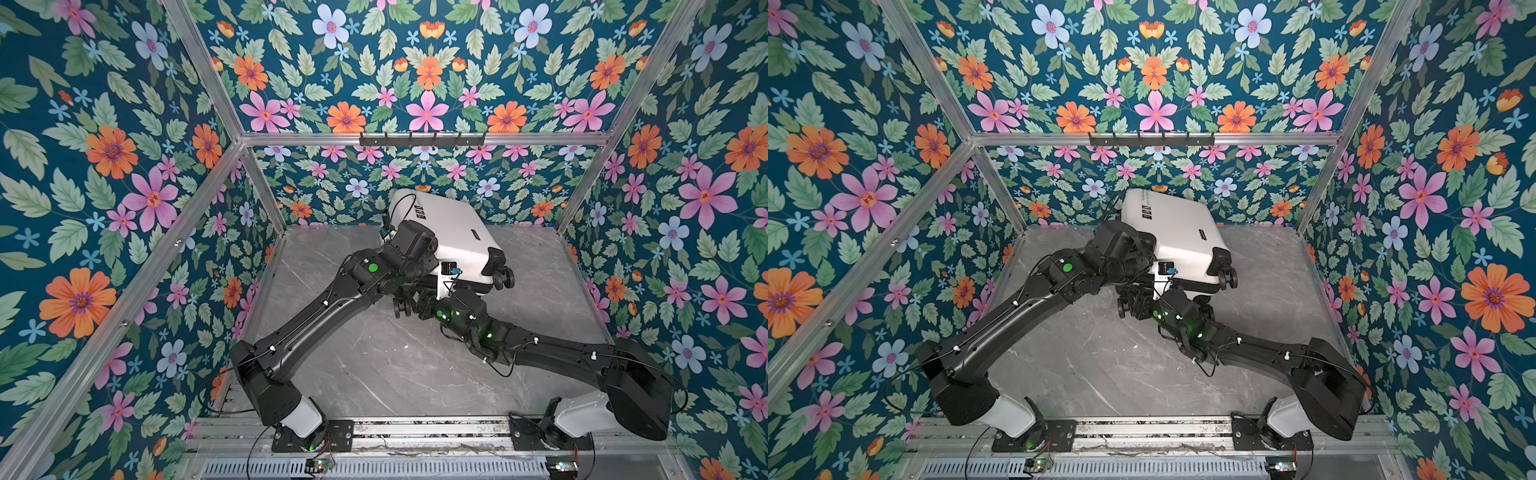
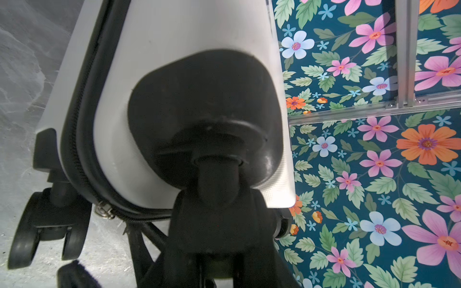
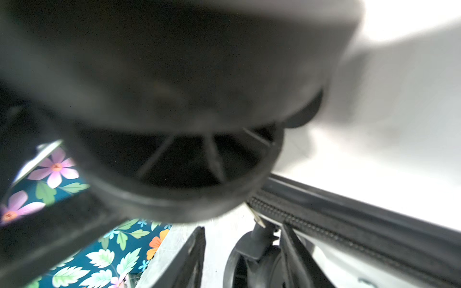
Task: Pack the luggage
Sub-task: 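Tilt the suitcase upward with both grippers toward standing on its wheels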
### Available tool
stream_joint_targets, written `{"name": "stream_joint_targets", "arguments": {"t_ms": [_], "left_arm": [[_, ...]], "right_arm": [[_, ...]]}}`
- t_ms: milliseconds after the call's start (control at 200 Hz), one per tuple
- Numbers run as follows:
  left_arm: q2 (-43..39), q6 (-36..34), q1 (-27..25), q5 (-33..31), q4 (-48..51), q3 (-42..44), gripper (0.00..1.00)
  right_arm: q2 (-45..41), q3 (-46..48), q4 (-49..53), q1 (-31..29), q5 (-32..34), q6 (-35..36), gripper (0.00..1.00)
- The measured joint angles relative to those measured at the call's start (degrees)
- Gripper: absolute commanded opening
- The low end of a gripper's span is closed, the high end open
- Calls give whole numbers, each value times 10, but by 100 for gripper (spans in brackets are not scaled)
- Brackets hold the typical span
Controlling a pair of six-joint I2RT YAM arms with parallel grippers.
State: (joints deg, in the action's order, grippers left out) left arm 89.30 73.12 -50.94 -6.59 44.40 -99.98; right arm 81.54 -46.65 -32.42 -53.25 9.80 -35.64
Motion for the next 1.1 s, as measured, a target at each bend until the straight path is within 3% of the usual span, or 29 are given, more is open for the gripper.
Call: {"name": "stream_joint_targets", "arguments": {"t_ms": [370,645,1100], "left_arm": [[-16,44,7,57,-35,13,0],[-30,96,13,78,-100,37,0],[-16,152,12,93,-157,37,0]], "right_arm": [[-108,97,-14,-7,25,-14,61],[-186,131,-2,-9,32,-14,50],[-116,70,-13,-15,38,23,50]]}}
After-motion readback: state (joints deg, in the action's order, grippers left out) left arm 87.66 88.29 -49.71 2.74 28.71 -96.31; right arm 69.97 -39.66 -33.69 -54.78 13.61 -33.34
